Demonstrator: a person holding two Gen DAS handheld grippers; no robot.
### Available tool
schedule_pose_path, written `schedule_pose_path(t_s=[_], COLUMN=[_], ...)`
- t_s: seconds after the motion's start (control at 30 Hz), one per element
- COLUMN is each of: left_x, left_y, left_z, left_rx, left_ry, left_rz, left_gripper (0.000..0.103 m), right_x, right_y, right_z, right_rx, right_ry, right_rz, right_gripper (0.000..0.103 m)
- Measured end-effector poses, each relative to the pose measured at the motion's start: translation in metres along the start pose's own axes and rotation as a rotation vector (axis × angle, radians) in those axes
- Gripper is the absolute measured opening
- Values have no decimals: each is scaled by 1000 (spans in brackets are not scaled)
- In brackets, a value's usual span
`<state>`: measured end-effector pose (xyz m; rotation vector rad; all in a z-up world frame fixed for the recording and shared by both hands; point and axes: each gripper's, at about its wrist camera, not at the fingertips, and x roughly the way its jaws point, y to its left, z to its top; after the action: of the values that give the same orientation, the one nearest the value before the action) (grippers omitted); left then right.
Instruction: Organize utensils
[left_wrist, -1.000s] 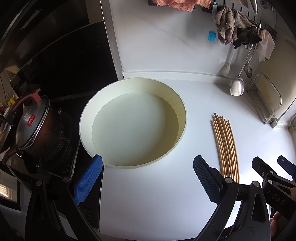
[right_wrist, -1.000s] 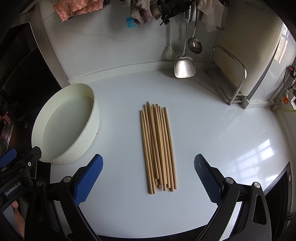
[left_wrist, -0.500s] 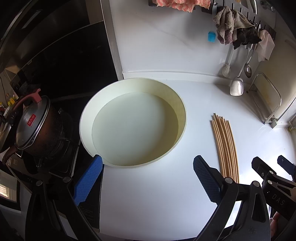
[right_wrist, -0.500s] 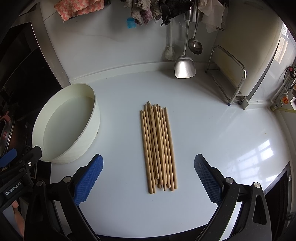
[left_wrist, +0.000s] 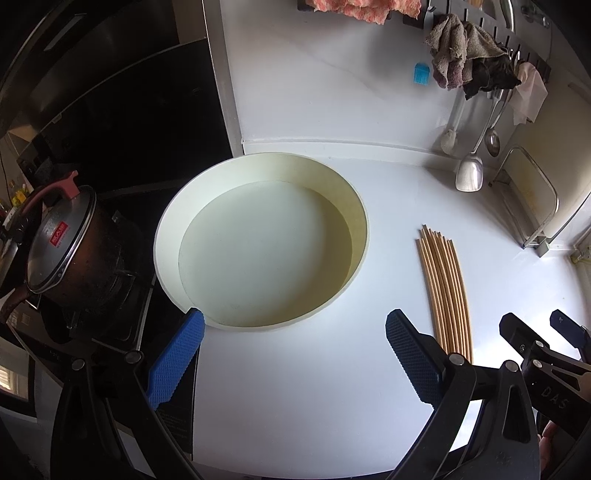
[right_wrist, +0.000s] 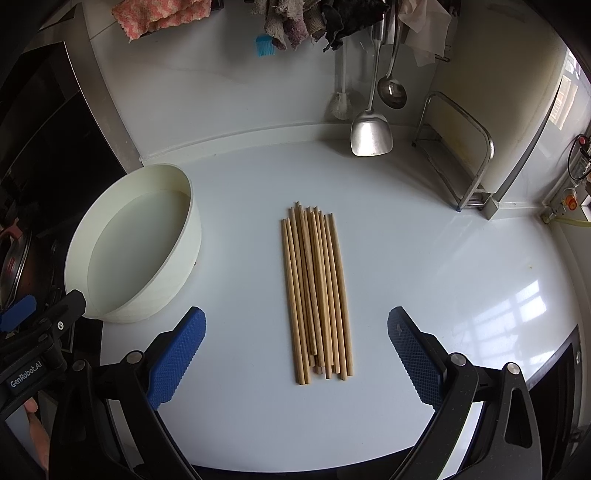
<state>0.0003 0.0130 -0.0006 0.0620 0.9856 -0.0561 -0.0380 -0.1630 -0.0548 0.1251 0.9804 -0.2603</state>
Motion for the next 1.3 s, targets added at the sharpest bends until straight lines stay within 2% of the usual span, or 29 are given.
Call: schedule_pose_path(t_s=[0.17, 0.37, 0.6, 0.7, 0.8, 1.03, 1.3], left_x=[7, 20, 55, 68, 83, 113, 126], left_y=[-16, -51, -85, -94, -104, -117, -114], left_z=[-8, -20, -32, -34, -38, -49, -49], left_rx=[14, 58, 53, 29, 22, 26, 26], left_ry=[7, 0, 1, -5, -7, -10, -28], left_rz=[-46, -101, -113, -136, -108, -84, -76], left_gripper=[97, 97, 97, 97, 97, 97, 97], right_x=[2, 13, 52, 75, 96, 134, 154], right_y=[-21, -65, -110, -123, -133, -135, -119], right_z=[-7, -19, -30, -31, -31, -21, -24], right_rx=[5, 5, -3, -14, 8, 20, -64], right_ry=[-15, -27, -17, -19, -36, -61, -71], right_rz=[11, 5, -2, 18, 58, 114, 45], right_gripper=[94, 94, 94, 94, 94, 94, 94])
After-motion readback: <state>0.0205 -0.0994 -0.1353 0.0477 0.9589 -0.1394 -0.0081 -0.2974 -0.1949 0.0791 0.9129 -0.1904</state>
